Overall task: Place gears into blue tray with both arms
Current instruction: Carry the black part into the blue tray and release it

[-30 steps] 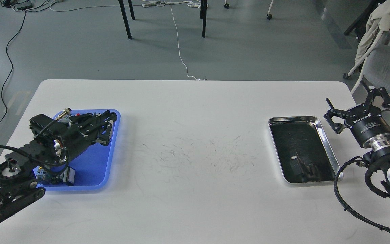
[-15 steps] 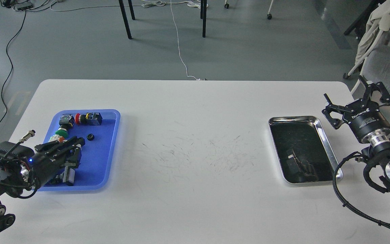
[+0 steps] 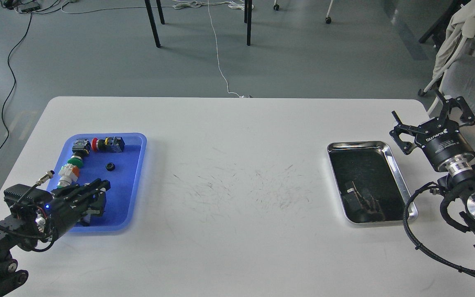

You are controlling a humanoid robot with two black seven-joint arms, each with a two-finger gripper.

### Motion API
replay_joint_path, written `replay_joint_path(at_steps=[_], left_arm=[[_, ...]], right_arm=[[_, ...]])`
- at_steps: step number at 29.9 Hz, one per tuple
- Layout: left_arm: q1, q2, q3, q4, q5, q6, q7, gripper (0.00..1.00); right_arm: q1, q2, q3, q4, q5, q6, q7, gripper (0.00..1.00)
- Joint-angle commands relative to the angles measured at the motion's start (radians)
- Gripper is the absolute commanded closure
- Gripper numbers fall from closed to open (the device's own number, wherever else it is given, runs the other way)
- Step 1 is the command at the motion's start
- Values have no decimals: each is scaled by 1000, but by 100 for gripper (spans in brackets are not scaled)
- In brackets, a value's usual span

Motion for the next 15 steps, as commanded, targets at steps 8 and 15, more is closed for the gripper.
replay_joint_path(at_steps=[8, 15], left_arm=[[-21, 7, -23, -17, -16, 3, 0, 3], [-110, -1, -164, -25, -242, -8, -1, 2]], right_arm=[[21, 5, -3, 7, -1, 0, -1, 2], [101, -5, -72, 9, -2, 0, -3, 2]])
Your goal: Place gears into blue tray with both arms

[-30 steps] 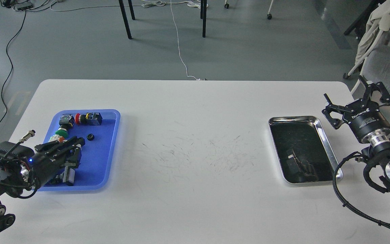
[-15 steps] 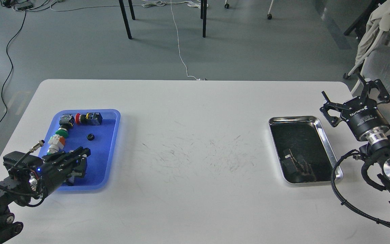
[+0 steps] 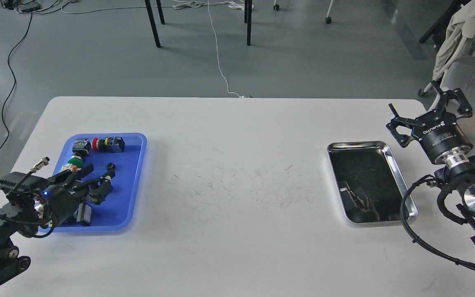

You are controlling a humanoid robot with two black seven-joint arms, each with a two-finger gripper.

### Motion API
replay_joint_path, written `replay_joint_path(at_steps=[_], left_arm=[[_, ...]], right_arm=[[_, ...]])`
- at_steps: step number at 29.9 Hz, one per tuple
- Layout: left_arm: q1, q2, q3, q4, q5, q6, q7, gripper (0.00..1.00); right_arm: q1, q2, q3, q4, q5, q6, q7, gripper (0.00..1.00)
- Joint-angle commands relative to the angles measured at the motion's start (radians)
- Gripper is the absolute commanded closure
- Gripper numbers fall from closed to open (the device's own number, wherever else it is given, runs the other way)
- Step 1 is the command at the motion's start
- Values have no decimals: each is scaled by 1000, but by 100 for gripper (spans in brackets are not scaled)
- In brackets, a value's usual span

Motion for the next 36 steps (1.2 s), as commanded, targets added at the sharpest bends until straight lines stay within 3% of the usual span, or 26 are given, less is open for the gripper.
replay_joint_path(at_steps=[1, 8, 10, 12, 16, 19, 21, 27, 30, 36], left_arm=[[-74, -15, -80, 1, -214, -11, 1, 2], [-252, -182, -105, 59, -950, -17, 50, 2], [-312, -214, -105, 94, -1119, -65, 50, 2], [-357, -254, -107, 186, -1234, -179, 49, 2], [-430, -404, -134, 494, -1357, -481, 47, 2], [-460, -481, -176, 683, -1428, -627, 49, 2], [-472, -506, -183, 720, -1468, -693, 45, 2], [-470, -510, -212, 722, -1529, -796, 13, 2], [-470, -526, -246, 722, -1539, -802, -4, 2], [-474, -555, -254, 720, -1537, -768, 7, 2]], right_arm=[[29, -4, -23, 1, 0, 0, -1, 2], [101, 6, -36, -2, 0, 0, -4, 2], [118, 5, -49, -4, 0, 0, -4, 2], [131, 5, -66, -8, 0, -4, -6, 2], [151, 0, -92, 1, 3, -45, -12, 2], [136, -11, -80, 24, 14, -47, -16, 2], [110, -21, -79, 36, 14, -45, -29, 2], [96, -18, -51, 21, 17, -45, -125, 1], [96, -14, -40, 3, 25, -47, -136, 1], [93, -14, -36, 4, 29, -71, -139, 1]])
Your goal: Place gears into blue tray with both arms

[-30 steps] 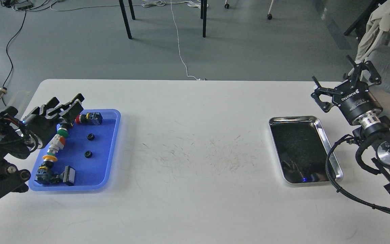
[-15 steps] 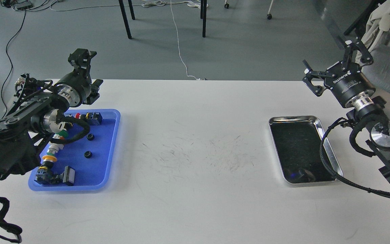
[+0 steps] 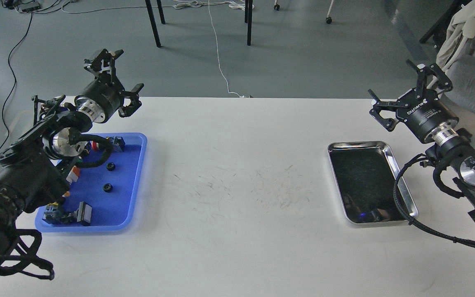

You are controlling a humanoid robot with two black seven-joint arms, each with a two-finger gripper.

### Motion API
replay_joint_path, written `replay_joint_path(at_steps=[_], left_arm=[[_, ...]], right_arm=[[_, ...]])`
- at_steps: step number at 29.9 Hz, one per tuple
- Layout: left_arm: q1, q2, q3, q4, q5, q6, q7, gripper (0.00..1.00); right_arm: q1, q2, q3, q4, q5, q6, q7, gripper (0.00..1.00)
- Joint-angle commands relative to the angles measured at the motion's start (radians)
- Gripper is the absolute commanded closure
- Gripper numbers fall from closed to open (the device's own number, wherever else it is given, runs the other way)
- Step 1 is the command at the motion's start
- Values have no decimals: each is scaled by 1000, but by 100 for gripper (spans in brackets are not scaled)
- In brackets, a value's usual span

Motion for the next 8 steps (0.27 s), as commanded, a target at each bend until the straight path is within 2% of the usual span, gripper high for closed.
replay_joint_path(at_steps=[1, 8], left_arm=[[0, -9, 3, -1, 2, 31, 0, 2], [-1, -9, -2, -3, 2, 31, -6, 2]], right_arm=[[-1, -1, 4, 2, 1, -3, 4, 1], [-5, 0, 10, 3, 1, 2, 6, 1]])
